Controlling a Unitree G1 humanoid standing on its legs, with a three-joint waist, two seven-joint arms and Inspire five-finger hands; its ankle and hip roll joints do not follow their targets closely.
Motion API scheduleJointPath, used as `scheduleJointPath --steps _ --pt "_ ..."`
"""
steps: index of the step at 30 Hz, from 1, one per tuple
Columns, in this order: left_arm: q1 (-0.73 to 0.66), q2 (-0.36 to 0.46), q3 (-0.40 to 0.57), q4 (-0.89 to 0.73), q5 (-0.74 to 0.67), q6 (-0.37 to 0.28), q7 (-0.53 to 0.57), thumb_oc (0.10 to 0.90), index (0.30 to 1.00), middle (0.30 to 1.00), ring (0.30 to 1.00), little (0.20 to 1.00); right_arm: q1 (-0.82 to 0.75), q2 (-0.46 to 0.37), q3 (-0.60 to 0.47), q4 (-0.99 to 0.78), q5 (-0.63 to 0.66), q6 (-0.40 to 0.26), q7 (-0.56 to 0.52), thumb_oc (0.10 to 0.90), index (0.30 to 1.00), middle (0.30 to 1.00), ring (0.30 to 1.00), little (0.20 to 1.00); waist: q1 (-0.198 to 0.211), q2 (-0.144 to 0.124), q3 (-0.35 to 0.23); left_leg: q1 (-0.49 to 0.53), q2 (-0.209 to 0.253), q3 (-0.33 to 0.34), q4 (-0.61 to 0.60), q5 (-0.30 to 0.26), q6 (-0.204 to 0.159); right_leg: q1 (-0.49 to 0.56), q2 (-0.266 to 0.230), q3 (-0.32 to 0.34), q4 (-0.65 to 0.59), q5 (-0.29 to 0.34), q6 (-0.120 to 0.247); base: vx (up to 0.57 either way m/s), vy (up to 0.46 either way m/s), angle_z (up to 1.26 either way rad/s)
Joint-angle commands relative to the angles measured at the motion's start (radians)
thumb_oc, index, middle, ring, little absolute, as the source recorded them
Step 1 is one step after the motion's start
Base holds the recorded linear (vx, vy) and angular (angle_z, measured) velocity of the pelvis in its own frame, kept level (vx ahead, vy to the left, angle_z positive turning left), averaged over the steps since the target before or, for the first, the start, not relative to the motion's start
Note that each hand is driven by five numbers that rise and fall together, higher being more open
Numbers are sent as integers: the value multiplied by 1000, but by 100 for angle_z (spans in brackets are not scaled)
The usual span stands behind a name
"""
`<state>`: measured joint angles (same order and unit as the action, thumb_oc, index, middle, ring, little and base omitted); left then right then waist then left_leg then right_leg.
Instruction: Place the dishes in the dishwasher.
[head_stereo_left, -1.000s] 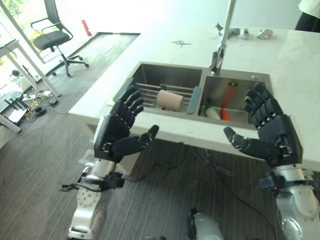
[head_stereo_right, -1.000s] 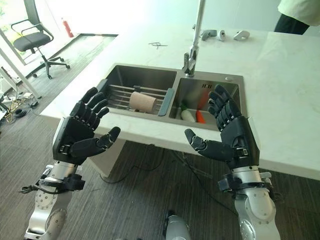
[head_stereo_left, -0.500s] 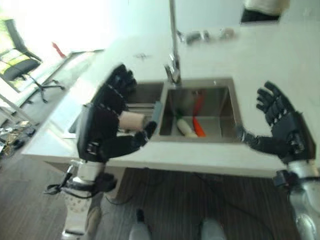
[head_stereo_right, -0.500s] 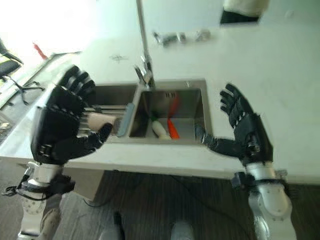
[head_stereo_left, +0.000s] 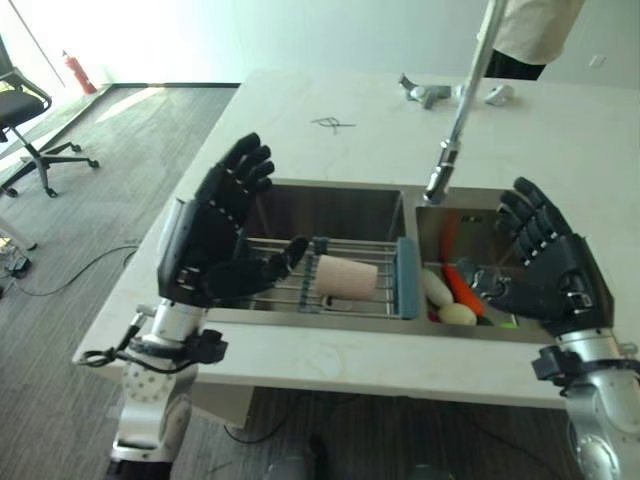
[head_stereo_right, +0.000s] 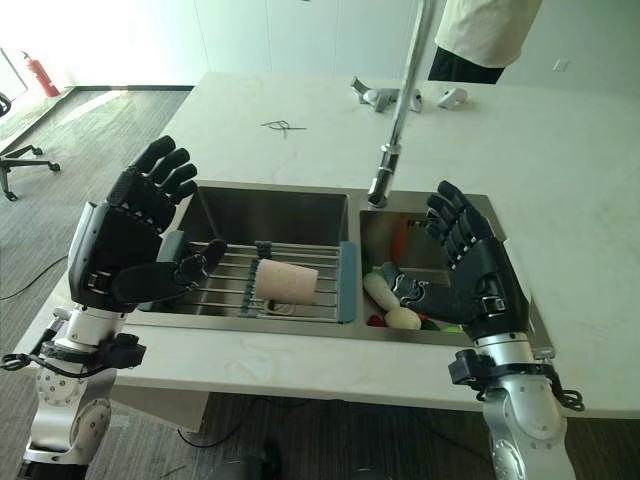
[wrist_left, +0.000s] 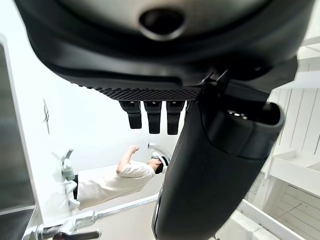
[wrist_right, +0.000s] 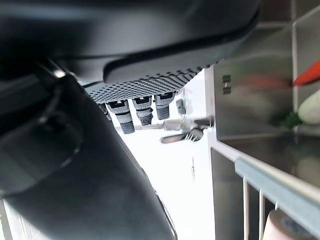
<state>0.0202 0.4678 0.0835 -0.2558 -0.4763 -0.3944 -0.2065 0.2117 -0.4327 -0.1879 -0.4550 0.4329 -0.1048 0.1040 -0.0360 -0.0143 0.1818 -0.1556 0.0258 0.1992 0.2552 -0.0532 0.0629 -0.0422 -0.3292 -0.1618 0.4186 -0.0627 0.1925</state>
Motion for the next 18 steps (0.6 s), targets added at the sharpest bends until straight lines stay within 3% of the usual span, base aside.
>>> scheduleJointPath --steps 1,6,11,18 --pt "-74 38 9 -140 -6 -41 -19 800 900 900 900 900 -108 -40 -33 -28 4 -106 -30 800 900 900 900 900 -23 6 -45 9 49 -66 45 -141 -69 -7 167 -63 -119 -34 -52 17 -38 -31" --pt "-64 50 15 -151 9 -15 -77 800 900 900 900 900 -95 -58 -52 -4 9 -131 -1 800 900 900 900 900 -36 -16 -44 23 31 -48 45 -165 -67 -82 163 0 -119 -64 -43 51 -95 7" --pt "-75 110 6 -147 127 7 -85 800 900 900 900 900 -130 -73 -28 -9 -4 -97 -21 800 900 900 900 900 -35 -11 -73 40 31 -37 45 -180 -69 -81 161 14 -119 -83 -39 80 -109 10" --pt "-161 277 -17 -61 256 155 -93 800 900 900 900 900 -178 -123 -5 19 -7 -52 8 800 900 900 900 900 -68 19 -97 75 46 -13 45 -195 -81 -76 170 34 -119 -94 -36 42 -50 -8"
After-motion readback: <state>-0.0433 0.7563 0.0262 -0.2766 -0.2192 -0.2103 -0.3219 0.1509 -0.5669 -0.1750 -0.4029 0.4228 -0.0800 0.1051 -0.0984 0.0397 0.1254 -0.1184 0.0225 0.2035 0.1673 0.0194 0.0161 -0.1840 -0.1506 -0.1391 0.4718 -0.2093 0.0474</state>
